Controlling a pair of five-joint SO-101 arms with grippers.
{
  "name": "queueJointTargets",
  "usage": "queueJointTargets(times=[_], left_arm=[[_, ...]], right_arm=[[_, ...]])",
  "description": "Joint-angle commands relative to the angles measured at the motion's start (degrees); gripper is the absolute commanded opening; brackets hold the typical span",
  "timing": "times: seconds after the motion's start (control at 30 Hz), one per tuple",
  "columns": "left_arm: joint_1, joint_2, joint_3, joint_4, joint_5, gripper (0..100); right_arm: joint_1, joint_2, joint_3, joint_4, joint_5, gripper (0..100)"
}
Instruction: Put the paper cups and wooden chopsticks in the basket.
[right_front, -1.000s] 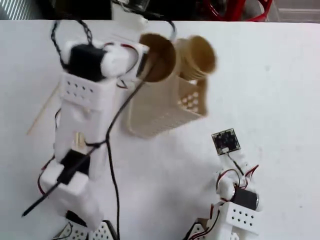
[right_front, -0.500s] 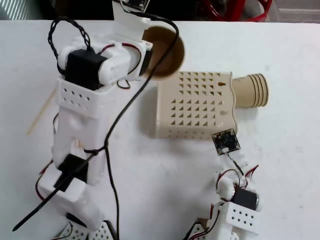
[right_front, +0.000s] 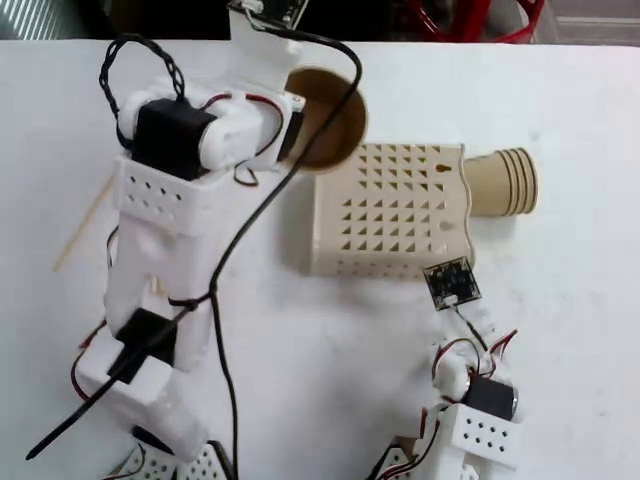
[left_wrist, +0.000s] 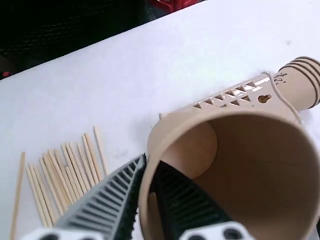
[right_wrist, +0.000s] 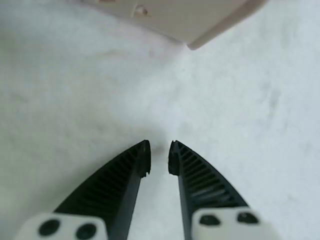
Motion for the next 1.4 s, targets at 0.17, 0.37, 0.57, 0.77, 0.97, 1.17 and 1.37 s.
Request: queueJointTargets(times=[0.17, 0.37, 0.57, 0.77, 0.97, 1.17, 1.37], left_arm=[[-1.1, -15.1, 24.1, 0.2, -5.4, 2], [-5.5, -23.2, 49.5, -8.4, -8.4, 2], [-28.3, -26.6, 67.5, -24.5, -13.4, 2], [-46.4, -27.2, 74.9, -39.0, -20.0, 2], [-52.5, -27.1, 81.1, -46.9, -20.9, 3], [-55.3, -27.1, 86.4, -53.1, -20.9, 13], [-55.1, -27.9, 86.8, -53.2, -20.7, 14]], right_arm=[[0.3, -0.4, 0.1, -1.2, 0.7, 7.4], [0.3, -0.4, 0.1, -1.2, 0.7, 7.4], [0.3, -0.4, 0.1, -1.2, 0.7, 7.4], [0.3, -0.4, 0.1, -1.2, 0.7, 7.4], [0.3, -0.4, 0.1, -1.2, 0.7, 7.4], [0.3, -0.4, 0.1, -1.2, 0.7, 7.4], [0.3, -0.4, 0.1, -1.2, 0.7, 7.4]])
